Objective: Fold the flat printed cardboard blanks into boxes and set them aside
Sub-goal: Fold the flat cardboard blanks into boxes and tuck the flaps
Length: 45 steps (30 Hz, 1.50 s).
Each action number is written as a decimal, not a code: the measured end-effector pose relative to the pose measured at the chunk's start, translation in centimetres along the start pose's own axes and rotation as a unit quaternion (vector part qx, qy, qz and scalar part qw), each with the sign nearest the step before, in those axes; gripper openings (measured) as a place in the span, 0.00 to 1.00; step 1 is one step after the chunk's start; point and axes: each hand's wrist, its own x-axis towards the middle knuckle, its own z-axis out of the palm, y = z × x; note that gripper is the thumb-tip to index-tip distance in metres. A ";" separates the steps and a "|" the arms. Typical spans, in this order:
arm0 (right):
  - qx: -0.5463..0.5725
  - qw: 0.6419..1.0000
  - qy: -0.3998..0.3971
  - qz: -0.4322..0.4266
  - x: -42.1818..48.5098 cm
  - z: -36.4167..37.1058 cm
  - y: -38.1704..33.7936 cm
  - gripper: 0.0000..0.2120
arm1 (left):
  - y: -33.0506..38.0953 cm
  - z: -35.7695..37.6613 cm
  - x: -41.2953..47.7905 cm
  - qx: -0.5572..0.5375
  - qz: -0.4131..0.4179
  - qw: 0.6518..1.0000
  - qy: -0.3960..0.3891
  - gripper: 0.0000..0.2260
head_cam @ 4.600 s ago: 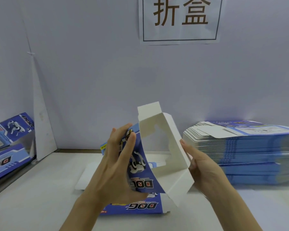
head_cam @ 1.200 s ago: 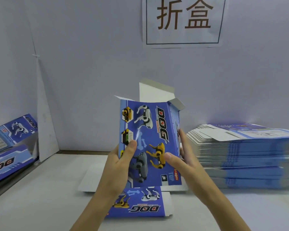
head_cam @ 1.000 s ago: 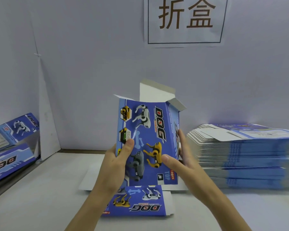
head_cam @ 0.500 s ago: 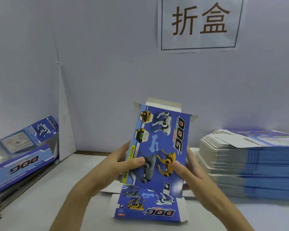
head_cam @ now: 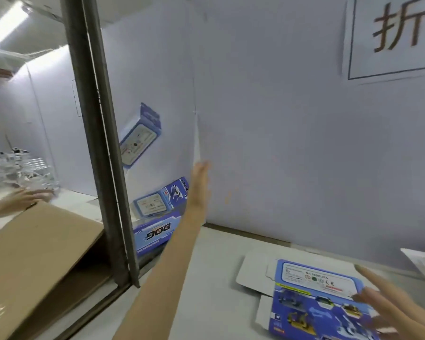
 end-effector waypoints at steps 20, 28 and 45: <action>-0.292 0.956 -0.022 -0.027 1.9 -0.5 3.9 0.22 | -11.6 8.4 -13.8 0.574 -0.044 0.617 -0.536 0.18; 0.079 0.943 0.283 -0.154 1.8 -2.1 1.8 0.33 | -5.0 7.6 -13.8 0.447 0.419 0.774 -0.159 0.11; 0.298 0.932 0.140 -0.152 0.1 -3.5 -0.6 0.22 | -3.7 10.5 -16.9 0.061 0.117 0.973 -0.189 0.37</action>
